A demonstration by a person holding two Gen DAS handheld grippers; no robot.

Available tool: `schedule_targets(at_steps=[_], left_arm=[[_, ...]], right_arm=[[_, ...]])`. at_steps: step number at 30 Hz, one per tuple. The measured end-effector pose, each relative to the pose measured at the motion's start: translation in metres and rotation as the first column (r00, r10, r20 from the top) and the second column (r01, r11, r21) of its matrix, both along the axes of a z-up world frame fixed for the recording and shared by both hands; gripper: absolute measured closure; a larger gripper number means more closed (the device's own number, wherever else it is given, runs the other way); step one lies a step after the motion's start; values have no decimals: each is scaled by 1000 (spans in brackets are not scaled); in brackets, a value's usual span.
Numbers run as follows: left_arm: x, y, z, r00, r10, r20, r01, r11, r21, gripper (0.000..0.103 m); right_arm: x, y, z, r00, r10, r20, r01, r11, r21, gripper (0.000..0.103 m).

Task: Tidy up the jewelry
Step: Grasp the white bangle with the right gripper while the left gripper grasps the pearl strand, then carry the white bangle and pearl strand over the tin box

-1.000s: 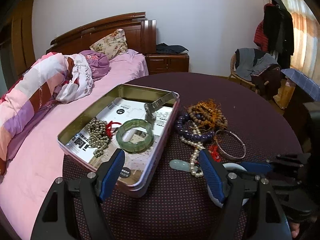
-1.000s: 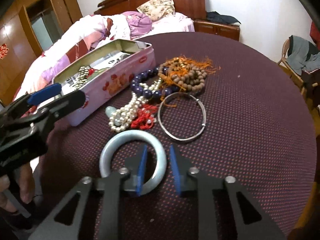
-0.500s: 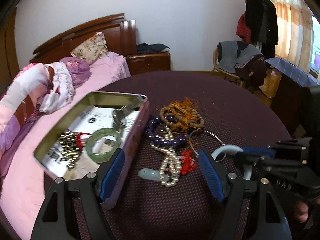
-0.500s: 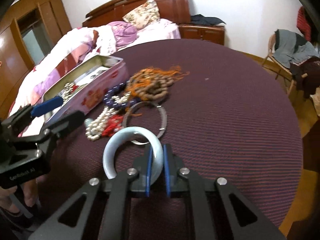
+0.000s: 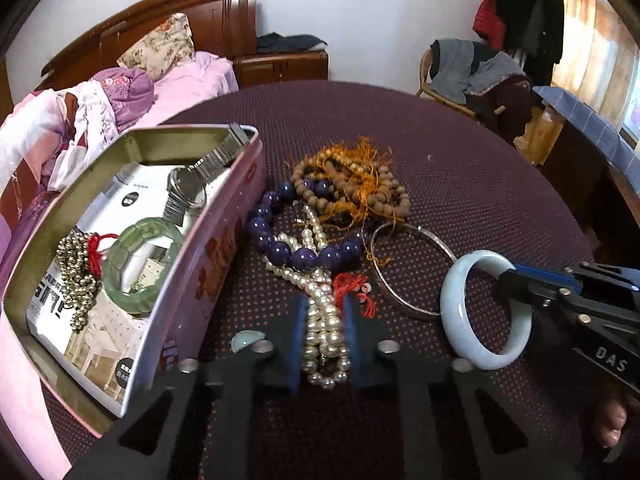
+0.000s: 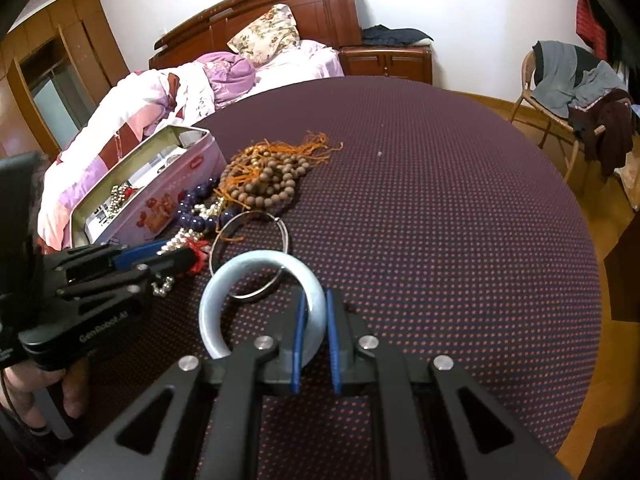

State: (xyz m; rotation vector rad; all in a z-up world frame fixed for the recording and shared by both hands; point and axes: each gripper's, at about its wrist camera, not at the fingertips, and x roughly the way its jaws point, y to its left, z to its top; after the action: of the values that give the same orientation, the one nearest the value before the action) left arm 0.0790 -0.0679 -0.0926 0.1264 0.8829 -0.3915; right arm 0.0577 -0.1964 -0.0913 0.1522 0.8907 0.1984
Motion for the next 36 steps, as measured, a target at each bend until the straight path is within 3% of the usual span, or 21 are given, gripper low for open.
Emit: schedule_targets(at_steps=[9, 10, 12, 25, 36], left_arm=[[-13, 13, 16, 994, 34, 108, -29, 999, -46, 90], [-16, 13, 19, 991, 33, 128, -27, 999, -47, 98], [-18, 12, 21, 988, 32, 153, -25, 999, -43, 98], [-24, 23, 25, 984, 53, 173, -43, 997, -64, 98], [-37, 31, 52, 966, 63, 251, -46, 996, -72, 98]], right_arm=[[-4, -2, 0, 999, -8, 38, 7, 1000, 11, 90], [-4, -2, 0, 999, -8, 41, 7, 1000, 11, 90], [-6, -2, 2, 998, -8, 57, 7, 1000, 6, 90], [-8, -2, 5, 997, -2, 79, 0, 1000, 16, 89], [-9, -5, 10, 995, -5, 95, 1, 999, 43, 89]])
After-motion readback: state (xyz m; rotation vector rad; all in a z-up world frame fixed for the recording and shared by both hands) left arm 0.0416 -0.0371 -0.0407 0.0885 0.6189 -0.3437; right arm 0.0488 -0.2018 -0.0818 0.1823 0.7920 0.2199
